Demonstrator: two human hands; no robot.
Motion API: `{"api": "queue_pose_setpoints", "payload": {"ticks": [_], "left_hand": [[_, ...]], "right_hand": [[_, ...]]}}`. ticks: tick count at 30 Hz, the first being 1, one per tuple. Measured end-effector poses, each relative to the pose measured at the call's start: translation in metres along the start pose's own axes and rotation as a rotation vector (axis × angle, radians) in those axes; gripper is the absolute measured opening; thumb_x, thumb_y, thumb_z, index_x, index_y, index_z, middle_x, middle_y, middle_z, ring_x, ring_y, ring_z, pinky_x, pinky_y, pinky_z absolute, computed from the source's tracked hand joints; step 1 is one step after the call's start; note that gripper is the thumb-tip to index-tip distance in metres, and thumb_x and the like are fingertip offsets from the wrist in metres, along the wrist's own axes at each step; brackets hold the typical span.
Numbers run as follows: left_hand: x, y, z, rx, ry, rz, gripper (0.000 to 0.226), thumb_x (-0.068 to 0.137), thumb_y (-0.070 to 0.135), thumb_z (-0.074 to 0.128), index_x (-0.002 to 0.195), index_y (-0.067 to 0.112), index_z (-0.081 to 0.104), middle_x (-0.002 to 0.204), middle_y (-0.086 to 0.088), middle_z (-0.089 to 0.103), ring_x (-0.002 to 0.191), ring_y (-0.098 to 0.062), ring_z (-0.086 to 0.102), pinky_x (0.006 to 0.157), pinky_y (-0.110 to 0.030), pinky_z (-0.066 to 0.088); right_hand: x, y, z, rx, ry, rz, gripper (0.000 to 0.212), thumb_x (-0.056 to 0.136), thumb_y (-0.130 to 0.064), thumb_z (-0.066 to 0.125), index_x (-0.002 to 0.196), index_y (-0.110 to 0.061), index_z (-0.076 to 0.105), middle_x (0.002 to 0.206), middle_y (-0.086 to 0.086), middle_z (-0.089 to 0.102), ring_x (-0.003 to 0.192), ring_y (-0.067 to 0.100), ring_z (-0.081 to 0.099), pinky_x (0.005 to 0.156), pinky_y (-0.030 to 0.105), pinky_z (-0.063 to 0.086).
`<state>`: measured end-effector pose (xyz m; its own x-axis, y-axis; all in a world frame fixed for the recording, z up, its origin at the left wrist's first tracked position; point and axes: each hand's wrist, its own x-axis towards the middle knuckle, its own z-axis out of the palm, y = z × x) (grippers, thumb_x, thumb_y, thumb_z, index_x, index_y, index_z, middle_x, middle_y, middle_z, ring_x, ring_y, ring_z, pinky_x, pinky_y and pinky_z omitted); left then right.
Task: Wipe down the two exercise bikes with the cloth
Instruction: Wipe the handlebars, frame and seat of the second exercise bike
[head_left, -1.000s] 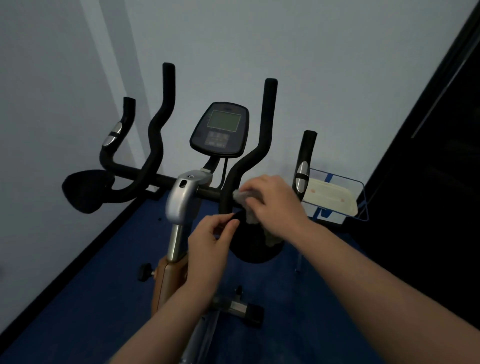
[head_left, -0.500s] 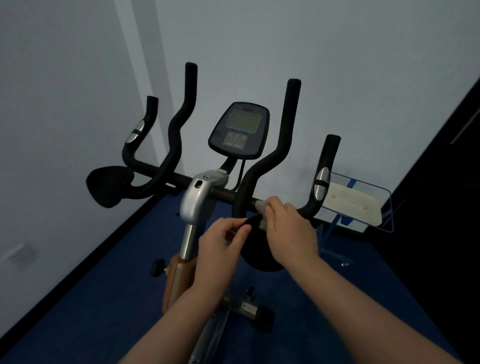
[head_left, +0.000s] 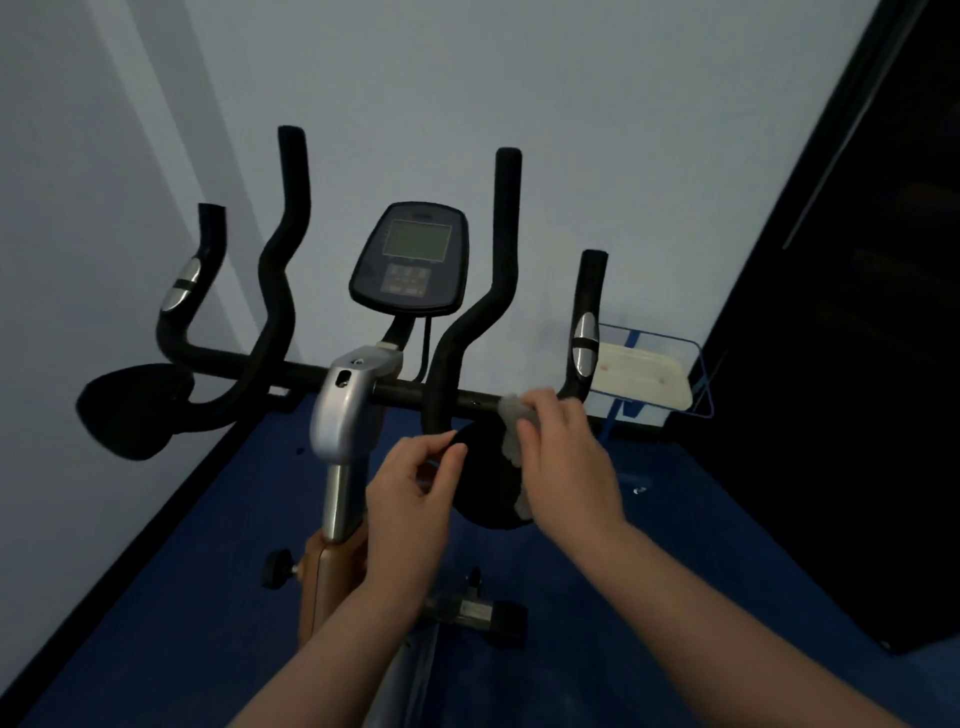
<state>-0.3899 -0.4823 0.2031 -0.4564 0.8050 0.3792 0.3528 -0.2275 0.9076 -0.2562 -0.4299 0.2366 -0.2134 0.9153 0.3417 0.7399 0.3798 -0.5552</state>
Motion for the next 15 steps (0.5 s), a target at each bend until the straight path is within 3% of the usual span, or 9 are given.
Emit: {"api": "queue_pose_setpoints", "payload": {"ticks": [3,8,15], "left_hand": [[0.000,0.000,0.001,-0.012,-0.001,0.006,0.022,0.091,0.019,0.063,0.095,0.040,0.064,0.087,0.008,0.063,0.080,-0.006,0.061,0.067,-0.012,0.048],[0.000,-0.005,-0.002,-0.045,-0.040,0.012,0.014,0.090,0.023,0.062,0.098,0.034,0.067,0.089,0.008,0.064,0.082,-0.010,0.062,0.071,-0.016,0.050],[-0.004,-0.004,0.008,-0.059,0.040,0.017,0.019,0.091,0.020,0.062,0.098,0.037,0.065,0.088,0.008,0.063,0.083,-0.013,0.062,0.071,-0.018,0.051]], "right_hand": [[0.008,-0.006,0.004,0.074,0.003,0.073,0.022,0.103,-0.027,0.035,0.121,-0.024,0.046,0.112,0.001,0.047,0.095,0.019,0.052,0.074,0.036,0.048],[-0.045,-0.002,0.006,0.123,0.121,0.085,0.032,0.099,-0.037,0.031,0.129,-0.032,0.040,0.112,-0.009,0.038,0.085,0.008,0.052,0.066,0.029,0.051],[-0.003,-0.002,0.005,0.038,0.022,0.056,0.023,0.101,-0.025,0.040,0.124,-0.023,0.044,0.112,-0.002,0.047,0.094,0.016,0.052,0.073,0.033,0.046]]}}
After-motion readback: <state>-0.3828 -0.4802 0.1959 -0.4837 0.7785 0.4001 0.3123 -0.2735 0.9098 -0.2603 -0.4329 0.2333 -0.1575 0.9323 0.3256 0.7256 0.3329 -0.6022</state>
